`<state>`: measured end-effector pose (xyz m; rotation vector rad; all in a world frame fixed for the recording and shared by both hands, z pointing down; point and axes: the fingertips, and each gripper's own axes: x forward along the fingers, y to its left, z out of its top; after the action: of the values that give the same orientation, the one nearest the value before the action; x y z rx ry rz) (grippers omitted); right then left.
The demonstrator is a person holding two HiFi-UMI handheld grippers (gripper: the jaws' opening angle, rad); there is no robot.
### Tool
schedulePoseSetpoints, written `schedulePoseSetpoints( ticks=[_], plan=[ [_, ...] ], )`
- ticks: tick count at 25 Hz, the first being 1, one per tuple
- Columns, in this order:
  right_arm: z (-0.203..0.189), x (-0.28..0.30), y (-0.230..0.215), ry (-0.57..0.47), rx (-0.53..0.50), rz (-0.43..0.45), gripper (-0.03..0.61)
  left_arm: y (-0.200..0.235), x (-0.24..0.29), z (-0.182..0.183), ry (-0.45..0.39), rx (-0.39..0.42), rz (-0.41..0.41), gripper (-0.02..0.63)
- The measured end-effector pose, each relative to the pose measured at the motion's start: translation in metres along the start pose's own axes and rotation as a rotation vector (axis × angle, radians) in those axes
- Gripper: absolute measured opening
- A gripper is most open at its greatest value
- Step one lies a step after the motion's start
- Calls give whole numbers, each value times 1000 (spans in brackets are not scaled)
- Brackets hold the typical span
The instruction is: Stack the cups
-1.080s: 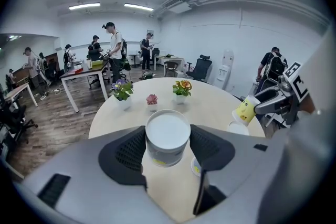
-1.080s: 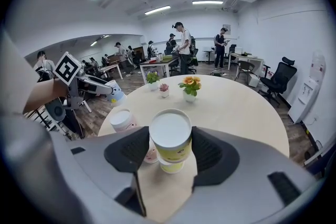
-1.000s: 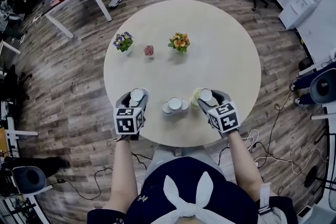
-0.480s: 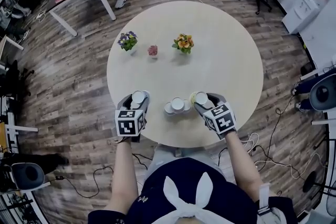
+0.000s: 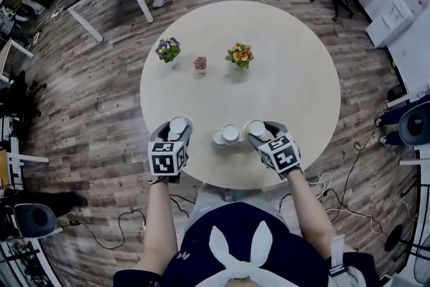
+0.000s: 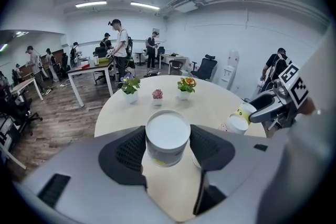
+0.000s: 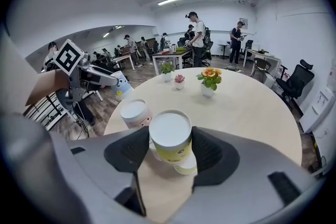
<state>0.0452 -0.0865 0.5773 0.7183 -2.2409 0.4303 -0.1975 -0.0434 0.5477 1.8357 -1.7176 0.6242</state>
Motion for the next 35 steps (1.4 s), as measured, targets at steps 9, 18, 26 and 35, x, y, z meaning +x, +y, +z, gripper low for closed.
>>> schedulePoseSetpoints(
  ticks=[9,18,26,35],
  plan=[
    [3,3,2,-5,-13,3,256,2,-2,0,-1,-8,8,273],
    [1,10,3,-17,-32,-2,255,5,-3,-3,2,-10,14,273],
    [2,8,7,-5,-74,-4,256,5,-2,-1,6,-13,14,273],
    [-4,8,13,25,-80,-2,259,3,0,-1,4,-8,2,273]
  ],
)
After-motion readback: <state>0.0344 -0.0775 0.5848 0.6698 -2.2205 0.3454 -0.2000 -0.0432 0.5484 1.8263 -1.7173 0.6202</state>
